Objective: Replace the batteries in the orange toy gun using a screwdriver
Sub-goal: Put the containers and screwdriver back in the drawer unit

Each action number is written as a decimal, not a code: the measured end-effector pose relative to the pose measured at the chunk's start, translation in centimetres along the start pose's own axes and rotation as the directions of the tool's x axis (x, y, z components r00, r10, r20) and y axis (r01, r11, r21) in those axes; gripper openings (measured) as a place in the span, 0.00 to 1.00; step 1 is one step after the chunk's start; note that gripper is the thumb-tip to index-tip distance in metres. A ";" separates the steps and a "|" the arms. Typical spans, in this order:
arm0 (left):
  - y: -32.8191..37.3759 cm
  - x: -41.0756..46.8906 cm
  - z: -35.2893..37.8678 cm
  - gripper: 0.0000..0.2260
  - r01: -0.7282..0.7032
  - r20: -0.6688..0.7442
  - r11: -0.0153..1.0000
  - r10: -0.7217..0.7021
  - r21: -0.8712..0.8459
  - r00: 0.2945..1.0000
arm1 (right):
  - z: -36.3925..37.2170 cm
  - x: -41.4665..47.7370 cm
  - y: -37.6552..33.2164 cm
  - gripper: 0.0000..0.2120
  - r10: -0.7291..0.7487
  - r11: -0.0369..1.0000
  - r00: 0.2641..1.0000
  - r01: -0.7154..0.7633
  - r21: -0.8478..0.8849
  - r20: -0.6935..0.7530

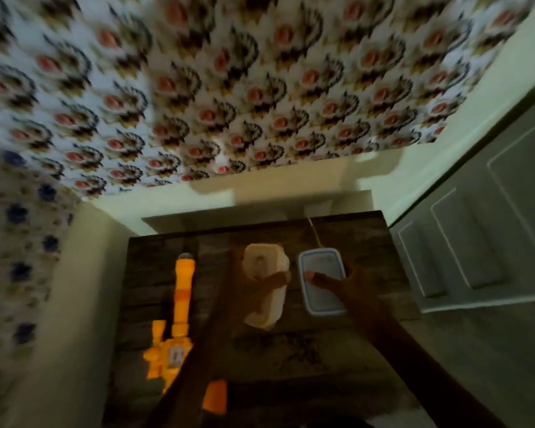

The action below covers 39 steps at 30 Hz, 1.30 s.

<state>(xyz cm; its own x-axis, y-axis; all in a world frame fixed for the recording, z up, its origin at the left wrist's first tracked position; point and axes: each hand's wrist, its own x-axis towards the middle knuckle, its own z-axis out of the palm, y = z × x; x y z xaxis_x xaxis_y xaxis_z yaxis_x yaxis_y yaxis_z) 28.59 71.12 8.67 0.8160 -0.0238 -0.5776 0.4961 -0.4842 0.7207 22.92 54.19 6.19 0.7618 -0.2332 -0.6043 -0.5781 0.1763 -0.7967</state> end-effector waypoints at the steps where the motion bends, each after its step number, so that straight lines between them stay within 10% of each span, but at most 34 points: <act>1: 1.6 -2.6 -0.8 0.35 0.001 -0.010 0.999 -0.001 -0.036 1.000 | 0.0 -2.4 -1.8 0.15 0.016 1.000 1.000 -0.016 0.021 0.007; 16: 9.0 -19.1 -7.3 0.35 0.095 0.069 0.983 -0.085 -0.158 0.994 | 0.9 -21.7 -12.0 0.13 0.078 0.986 0.994 -0.088 0.144 0.072; 33: 15.9 -19.5 -2.7 0.15 0.046 0.256 0.944 0.041 -0.325 0.966 | -7.0 -20.4 -16.5 0.13 -0.105 0.985 0.993 0.110 0.132 -0.046; 39: 19.5 -20.5 5.7 0.15 -0.019 0.091 0.906 0.063 -0.424 0.994 | -16.3 -16.8 -18.8 0.05 -0.133 0.970 0.990 0.138 0.199 -0.041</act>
<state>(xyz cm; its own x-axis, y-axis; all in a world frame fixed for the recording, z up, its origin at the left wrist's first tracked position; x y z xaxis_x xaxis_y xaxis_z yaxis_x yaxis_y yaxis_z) 19.88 57.16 32.40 0.8152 -0.1340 -0.5634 0.5598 -0.0673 0.8259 16.24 39.22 31.38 0.8194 -0.2934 -0.4925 -0.3970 0.3294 -0.8567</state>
